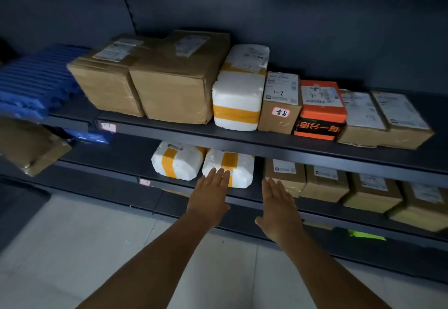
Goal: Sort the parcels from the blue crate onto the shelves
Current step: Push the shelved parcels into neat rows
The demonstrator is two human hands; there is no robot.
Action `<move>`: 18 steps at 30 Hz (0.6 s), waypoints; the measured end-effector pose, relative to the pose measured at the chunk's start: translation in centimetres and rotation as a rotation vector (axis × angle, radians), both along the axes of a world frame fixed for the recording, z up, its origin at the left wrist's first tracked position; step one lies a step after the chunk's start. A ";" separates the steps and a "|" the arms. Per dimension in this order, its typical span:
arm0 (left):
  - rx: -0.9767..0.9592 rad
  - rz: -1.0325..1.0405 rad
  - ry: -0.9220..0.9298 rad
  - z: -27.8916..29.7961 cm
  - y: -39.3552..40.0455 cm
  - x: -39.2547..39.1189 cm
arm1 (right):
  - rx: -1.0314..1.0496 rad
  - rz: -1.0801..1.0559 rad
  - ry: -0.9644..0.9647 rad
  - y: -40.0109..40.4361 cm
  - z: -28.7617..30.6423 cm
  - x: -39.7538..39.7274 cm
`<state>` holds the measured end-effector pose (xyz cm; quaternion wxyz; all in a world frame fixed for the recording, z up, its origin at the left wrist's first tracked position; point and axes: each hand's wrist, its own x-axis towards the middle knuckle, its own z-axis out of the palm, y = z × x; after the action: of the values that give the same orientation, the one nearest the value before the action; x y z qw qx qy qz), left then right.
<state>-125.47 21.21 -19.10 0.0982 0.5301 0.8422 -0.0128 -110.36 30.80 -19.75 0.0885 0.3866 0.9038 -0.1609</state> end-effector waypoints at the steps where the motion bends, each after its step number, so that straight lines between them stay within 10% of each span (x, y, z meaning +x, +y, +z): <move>1: 0.006 -0.004 0.002 -1.0 0.6 -0.2 | 0.006 -0.001 -0.007 0.7 -1.1 0.0; 18: 0.105 -0.070 0.104 -15.6 12.1 -6.9 | 0.288 -0.095 -0.005 15.7 -17.4 -3.4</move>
<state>-132.38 33.28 -34.70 0.0258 0.5623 0.8265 0.0003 -113.73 46.53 -37.14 0.0266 0.4378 0.8981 -0.0325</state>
